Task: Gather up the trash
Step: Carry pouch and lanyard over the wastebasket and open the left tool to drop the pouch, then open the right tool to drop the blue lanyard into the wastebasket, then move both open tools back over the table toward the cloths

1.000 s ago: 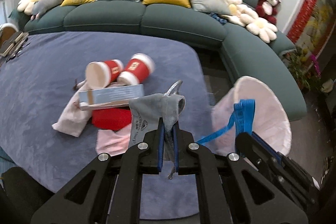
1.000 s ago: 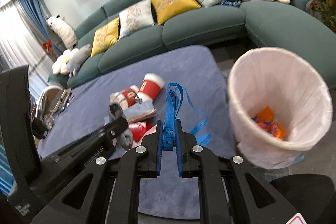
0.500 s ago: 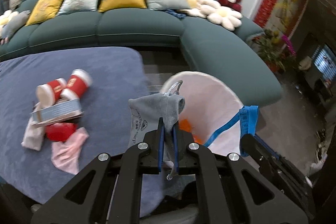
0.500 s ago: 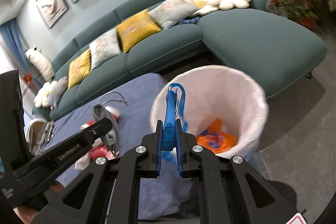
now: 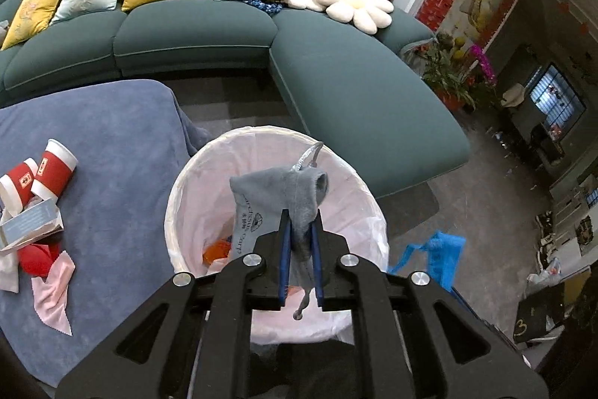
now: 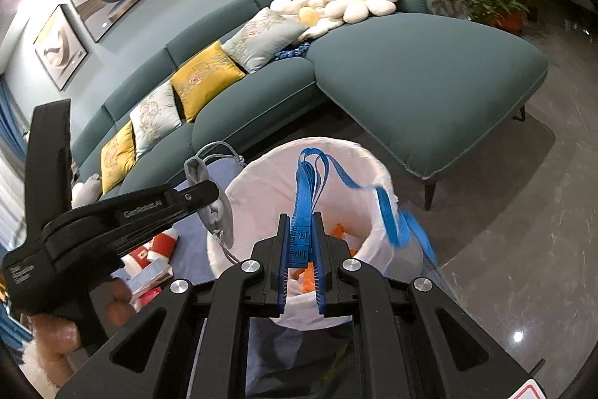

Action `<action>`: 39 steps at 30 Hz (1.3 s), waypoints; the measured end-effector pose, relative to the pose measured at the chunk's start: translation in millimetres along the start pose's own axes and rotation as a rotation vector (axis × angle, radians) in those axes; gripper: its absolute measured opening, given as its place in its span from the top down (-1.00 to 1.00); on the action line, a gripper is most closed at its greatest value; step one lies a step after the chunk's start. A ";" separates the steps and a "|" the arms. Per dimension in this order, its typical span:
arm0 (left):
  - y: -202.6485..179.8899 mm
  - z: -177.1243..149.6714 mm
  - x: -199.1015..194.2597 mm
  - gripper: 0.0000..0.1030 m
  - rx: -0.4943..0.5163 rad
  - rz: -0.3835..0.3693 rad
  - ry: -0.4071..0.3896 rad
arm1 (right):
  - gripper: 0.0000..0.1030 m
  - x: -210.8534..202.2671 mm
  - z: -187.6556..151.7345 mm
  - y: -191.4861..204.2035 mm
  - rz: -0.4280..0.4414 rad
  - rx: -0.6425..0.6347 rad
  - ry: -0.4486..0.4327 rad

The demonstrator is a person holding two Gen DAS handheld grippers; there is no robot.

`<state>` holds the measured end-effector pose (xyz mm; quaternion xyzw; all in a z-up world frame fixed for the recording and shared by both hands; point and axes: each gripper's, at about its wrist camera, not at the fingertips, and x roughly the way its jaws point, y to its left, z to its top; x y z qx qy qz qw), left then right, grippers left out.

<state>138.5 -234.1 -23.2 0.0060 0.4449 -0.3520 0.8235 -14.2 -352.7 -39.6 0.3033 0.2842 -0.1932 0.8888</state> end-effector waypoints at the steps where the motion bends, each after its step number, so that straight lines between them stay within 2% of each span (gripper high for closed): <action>1: -1.1 0.6 2.0 0.57 0.002 0.010 -0.002 | 0.78 0.7 1.4 -2.2 -0.001 0.005 -0.001; 2: -2.4 0.6 2.9 0.36 0.004 0.020 -0.006 | 0.78 1.4 3.3 -3.6 -0.001 0.007 -0.002; 4: -2.3 1.0 1.9 0.18 0.003 0.044 -0.024 | 0.78 2.9 6.2 -5.2 0.002 0.008 -0.003; 8: 3.6 2.0 1.1 0.03 -0.005 0.065 -0.028 | 0.78 3.6 6.8 0.5 0.013 -0.003 -0.006; 20: 46.1 -10.0 -16.5 -0.03 -0.093 0.139 -0.044 | 0.78 9.0 30.1 38.9 0.074 -0.097 -0.037; 30: 76.7 -20.0 -32.3 -0.04 -0.130 0.196 -0.058 | 0.77 32.7 53.3 69.5 0.076 -0.159 -0.047; 34: 87.7 -21.7 -37.9 -0.12 -0.147 0.213 -0.064 | 0.71 45.6 50.3 71.9 0.049 -0.176 -0.023; 37: 96.2 -23.6 -41.1 -0.20 -0.167 0.224 -0.064 | 0.52 53.1 48.5 71.7 0.020 -0.176 0.001; 39: 103.0 -26.2 -44.1 -0.22 -0.181 0.229 -0.065 | 0.48 52.7 47.0 69.4 0.007 -0.168 0.004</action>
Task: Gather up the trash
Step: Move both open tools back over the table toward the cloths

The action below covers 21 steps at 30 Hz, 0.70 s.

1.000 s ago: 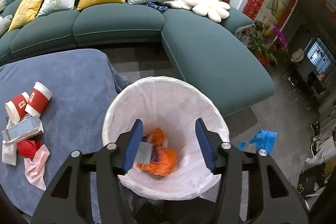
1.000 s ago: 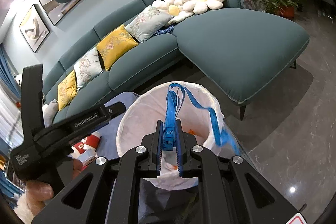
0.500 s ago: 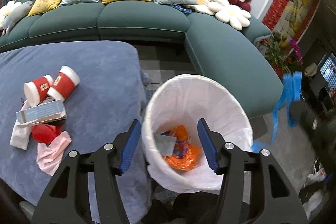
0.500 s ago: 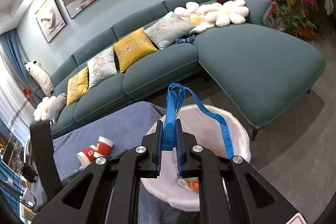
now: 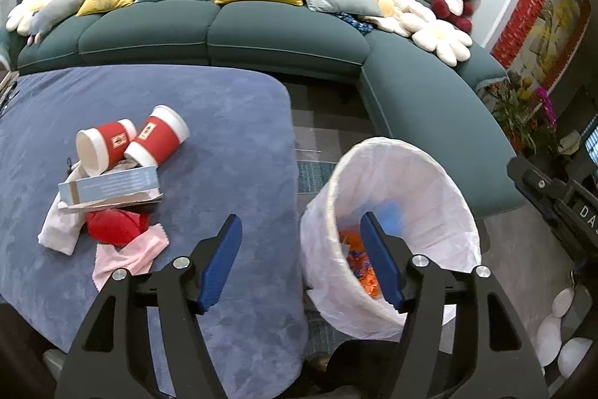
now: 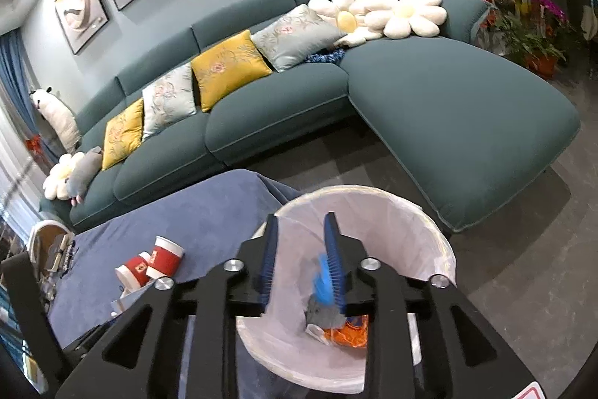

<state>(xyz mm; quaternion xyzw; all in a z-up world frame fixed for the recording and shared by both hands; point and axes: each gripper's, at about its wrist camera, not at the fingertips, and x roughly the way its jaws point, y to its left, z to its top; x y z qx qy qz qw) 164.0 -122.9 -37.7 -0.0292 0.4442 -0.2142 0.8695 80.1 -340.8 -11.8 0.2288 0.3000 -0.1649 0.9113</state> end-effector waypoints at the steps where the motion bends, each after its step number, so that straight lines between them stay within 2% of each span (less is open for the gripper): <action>1: 2.9 -0.9 -0.6 -0.22 -0.004 0.001 0.000 | 0.47 -1.6 -0.8 -0.8 -0.003 0.006 -0.001; 7: 17.9 -7.2 -5.3 -0.23 -0.035 0.008 0.003 | 0.43 -10.8 -6.4 6.9 -0.006 0.004 0.001; 11: 26.3 -12.0 -11.6 -0.24 -0.046 0.010 -0.001 | 0.33 -15.5 -12.6 19.6 -0.002 -0.018 0.006; 21: 69.9 -24.1 -34.6 -0.32 -0.089 0.054 -0.026 | 0.25 -22.2 -48.2 66.5 0.038 -0.085 0.058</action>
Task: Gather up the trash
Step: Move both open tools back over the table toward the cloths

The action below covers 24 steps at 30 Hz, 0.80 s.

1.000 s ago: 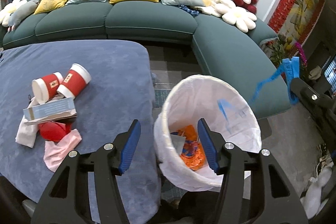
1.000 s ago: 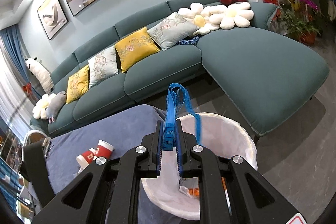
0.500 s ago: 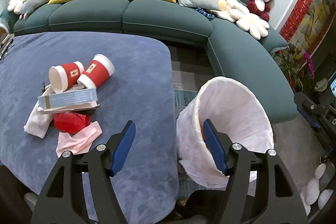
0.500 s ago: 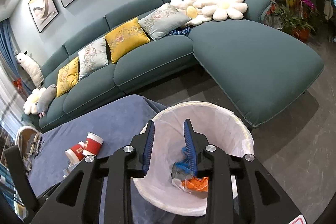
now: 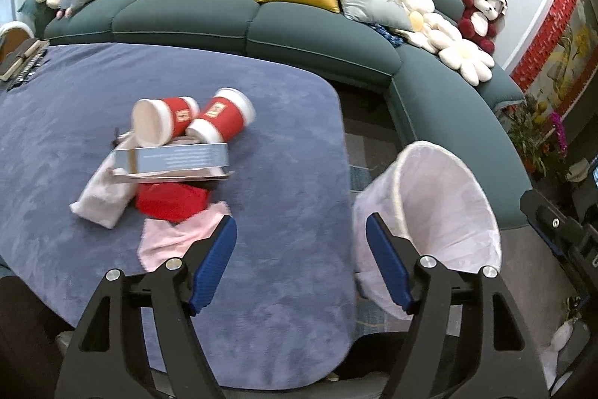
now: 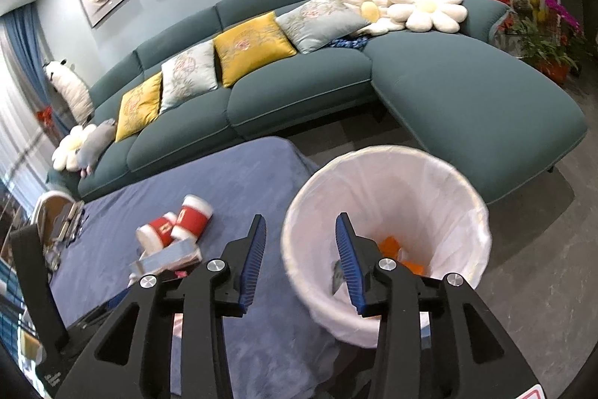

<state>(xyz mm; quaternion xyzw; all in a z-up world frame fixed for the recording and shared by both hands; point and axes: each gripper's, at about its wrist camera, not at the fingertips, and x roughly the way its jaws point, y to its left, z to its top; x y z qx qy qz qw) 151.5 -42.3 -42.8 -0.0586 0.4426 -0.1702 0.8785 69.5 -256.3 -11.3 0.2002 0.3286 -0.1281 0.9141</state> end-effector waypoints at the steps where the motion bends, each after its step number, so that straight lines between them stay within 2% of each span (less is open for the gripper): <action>1: 3.5 -0.3 -1.5 -0.32 0.001 0.006 -0.002 | 0.25 0.2 -3.0 5.1 0.004 -0.008 0.005; 17: 88.9 -17.2 -21.6 -0.32 -0.067 0.085 -0.014 | 0.09 10.7 -50.8 79.9 0.043 -0.108 0.087; 24: 127.0 -23.1 -25.0 -0.32 -0.103 0.119 -0.017 | 0.08 23.1 -71.0 111.0 0.053 -0.160 0.130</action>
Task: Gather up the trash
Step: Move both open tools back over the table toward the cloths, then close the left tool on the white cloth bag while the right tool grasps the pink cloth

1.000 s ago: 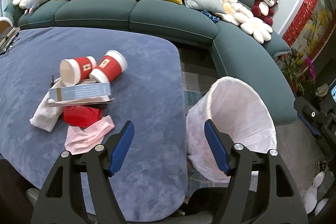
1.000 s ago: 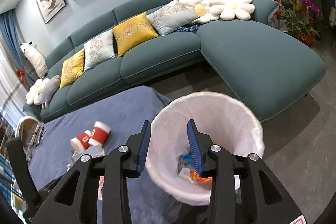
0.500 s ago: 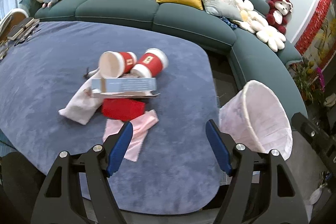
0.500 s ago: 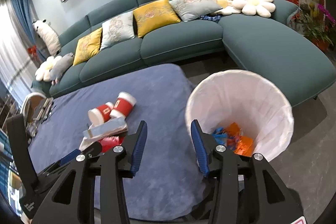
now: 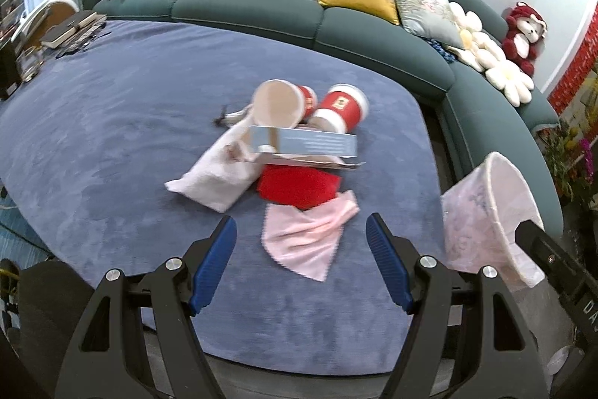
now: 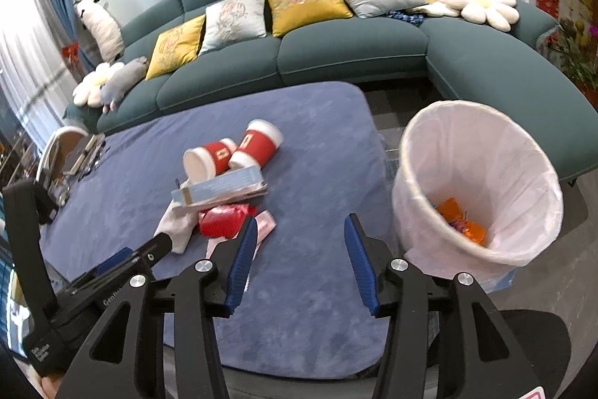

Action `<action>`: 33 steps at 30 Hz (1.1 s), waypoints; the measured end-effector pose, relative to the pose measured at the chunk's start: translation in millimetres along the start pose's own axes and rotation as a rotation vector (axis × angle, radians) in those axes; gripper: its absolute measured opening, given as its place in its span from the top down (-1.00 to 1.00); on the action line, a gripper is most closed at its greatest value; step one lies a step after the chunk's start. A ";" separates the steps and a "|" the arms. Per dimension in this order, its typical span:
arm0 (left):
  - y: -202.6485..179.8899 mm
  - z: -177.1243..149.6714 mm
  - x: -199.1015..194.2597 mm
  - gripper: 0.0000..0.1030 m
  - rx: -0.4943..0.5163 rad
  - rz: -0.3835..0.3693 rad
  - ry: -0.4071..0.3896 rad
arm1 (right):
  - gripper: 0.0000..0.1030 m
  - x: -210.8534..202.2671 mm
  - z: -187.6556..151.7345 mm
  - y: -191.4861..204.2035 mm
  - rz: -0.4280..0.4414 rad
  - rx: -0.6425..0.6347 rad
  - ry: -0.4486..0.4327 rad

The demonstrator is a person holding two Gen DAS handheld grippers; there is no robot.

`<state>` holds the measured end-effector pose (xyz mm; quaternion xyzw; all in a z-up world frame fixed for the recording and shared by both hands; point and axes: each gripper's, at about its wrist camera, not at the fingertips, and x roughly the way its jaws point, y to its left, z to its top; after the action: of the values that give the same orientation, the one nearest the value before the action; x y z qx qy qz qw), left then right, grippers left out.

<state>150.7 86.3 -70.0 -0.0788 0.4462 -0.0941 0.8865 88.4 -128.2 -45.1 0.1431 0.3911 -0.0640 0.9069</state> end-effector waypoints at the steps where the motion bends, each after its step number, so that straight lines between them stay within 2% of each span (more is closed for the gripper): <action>1: 4.7 0.1 0.5 -0.32 -0.005 0.003 0.001 | 0.08 2.4 -1.2 3.6 0.002 -0.005 0.007; 6: 32.8 2.6 4.7 -0.32 -0.011 0.041 0.001 | 0.08 21.9 -10.5 26.9 0.023 -0.029 0.053; 14: 63.4 11.0 18.7 -0.32 0.067 0.100 0.011 | 0.08 59.1 -28.0 55.0 0.051 -0.034 0.144; 23: 79.1 18.6 50.5 -0.32 0.108 0.090 0.066 | 0.08 106.7 -44.0 74.8 0.046 -0.029 0.228; 33: 79.9 30.3 97.3 -0.32 0.130 0.069 0.113 | 0.08 155.4 -42.2 77.6 0.016 0.002 0.278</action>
<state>239.6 142.4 -145.5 -0.0003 0.4909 -0.0964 0.8659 183.5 -42.0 -169.4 0.1546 0.5118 -0.0368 0.8442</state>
